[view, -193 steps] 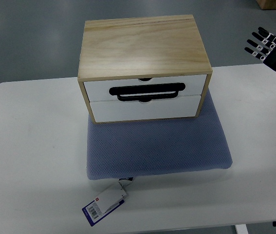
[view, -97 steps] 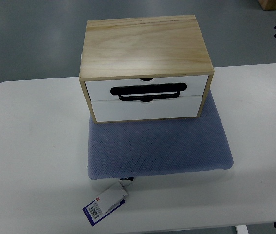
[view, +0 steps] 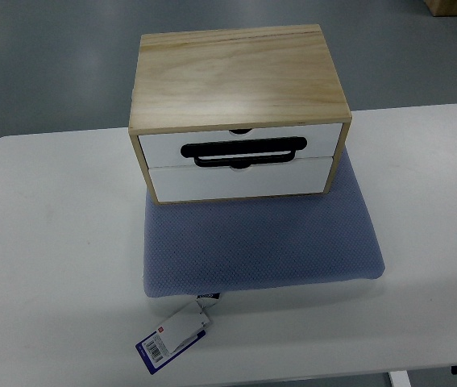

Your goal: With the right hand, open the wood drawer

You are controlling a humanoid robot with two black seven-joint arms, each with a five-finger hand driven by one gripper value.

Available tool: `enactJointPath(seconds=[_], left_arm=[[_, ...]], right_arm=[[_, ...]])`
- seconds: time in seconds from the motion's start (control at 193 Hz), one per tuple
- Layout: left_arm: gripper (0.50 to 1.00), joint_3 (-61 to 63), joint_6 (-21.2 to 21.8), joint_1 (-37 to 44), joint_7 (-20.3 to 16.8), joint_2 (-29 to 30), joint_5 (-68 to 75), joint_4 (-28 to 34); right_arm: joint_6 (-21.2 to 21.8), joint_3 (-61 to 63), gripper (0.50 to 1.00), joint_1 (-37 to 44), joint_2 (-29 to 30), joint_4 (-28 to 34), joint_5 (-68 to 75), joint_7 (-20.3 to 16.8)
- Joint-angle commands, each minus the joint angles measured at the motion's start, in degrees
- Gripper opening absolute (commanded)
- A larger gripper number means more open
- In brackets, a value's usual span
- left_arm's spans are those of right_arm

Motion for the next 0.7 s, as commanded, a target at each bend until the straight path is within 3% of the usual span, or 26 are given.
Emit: enactJointPath(seconds=[0.0, 0.16, 0.321, 0.44, 0.694], left_arm=[[1.0, 0.0, 0.0, -0.01, -0.01, 0.0, -0.01, 0.0], [1.0, 0.0, 0.0, -0.01, -0.01, 0.0, -0.01, 0.0], [1.0, 0.0, 0.0, -0.01, -0.01, 0.0, -0.01, 0.0], [1.0, 0.0, 0.0, -0.01, -0.01, 0.0, -0.01, 0.0], [1.0, -0.09, 0.0, -0.01, -0.01, 0.0, -0.01, 0.0]], right_arm=[[-0.02, 0.51, 0.954, 0.76, -0.5, 2.2, -0.52, -0.26], [-0.02, 0.6, 0.954, 1.28, -0.59, 5.1, -0.34, -0.53], [-0.02, 0.6, 0.952, 3.66, 0.11, 11.43, -0.52, -5.27], [-0.02, 0.25, 0.952, 4.98, 0.64, 13.37, -0.52, -6.5], [-0.02, -0.81, 0.948, 8.76, 11.45, 16.0, -8.25, -10.02]])
